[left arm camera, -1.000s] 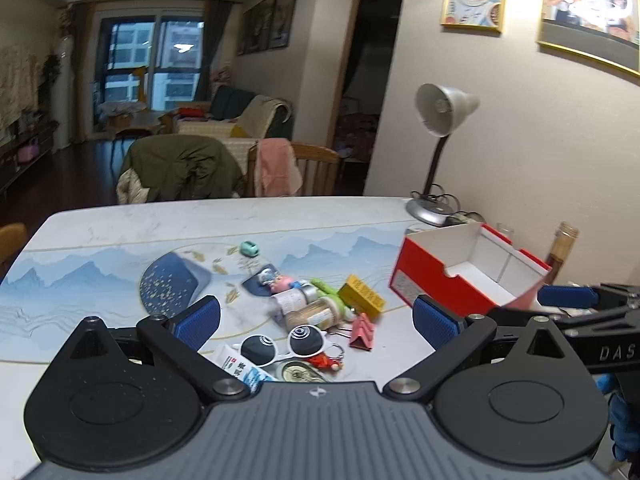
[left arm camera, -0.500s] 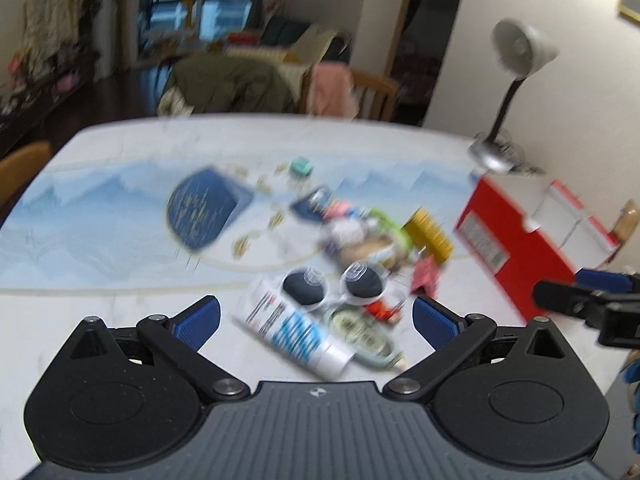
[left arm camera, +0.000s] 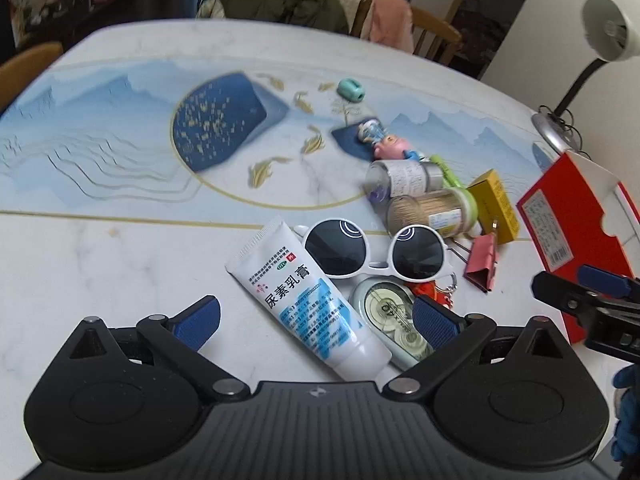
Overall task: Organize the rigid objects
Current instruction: 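Grasp the white ointment tube with the left tool while the right tool grasps the pink binder clip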
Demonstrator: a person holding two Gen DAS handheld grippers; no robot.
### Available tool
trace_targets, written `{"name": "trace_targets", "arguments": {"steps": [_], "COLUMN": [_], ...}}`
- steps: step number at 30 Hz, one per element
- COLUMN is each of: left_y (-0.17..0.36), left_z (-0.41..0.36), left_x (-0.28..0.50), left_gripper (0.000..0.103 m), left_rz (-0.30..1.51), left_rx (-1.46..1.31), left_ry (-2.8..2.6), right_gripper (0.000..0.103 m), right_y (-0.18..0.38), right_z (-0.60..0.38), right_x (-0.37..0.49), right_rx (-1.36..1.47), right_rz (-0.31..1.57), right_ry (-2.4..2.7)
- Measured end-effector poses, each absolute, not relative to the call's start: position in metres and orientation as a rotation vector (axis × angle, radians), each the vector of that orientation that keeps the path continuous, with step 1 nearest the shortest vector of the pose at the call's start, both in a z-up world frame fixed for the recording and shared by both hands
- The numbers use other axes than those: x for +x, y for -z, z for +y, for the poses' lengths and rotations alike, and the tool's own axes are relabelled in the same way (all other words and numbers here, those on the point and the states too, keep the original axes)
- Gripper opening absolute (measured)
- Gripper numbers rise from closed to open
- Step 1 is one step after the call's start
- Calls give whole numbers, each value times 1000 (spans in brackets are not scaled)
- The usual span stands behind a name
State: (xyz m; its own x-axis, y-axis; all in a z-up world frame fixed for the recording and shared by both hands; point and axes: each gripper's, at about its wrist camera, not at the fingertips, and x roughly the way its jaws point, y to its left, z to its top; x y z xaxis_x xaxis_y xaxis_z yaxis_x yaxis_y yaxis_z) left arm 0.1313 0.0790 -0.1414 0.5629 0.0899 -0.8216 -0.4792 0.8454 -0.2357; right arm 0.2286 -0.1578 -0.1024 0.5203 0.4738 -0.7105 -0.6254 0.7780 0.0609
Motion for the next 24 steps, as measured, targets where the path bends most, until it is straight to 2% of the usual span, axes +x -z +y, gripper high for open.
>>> {"name": "trace_targets", "arguments": {"steps": [4,12,18,21,24], "left_y": [154,166,169,168,166], "left_z": [82,85,86,86,84], "left_x": [141,147,147,147,146], "left_gripper": [102,102,97,90,78], "left_rz": [954,981,979,975,964], "left_rx": [-485,-495,-492,-475,-462], "left_ry": [-388,-405,-402,-397,-380], "right_gripper": [80,78,76,75,67], "right_y": [119,136,141,143,145], "right_z": [-144,-125,-116,-113,-111], "right_x": [250,277,288,290,290], "right_rx": [-265,-368,-431,-460,-475], "right_rz": [825,860,878,878,888], "right_ry": [-703,-792,-865,-880,-886]}}
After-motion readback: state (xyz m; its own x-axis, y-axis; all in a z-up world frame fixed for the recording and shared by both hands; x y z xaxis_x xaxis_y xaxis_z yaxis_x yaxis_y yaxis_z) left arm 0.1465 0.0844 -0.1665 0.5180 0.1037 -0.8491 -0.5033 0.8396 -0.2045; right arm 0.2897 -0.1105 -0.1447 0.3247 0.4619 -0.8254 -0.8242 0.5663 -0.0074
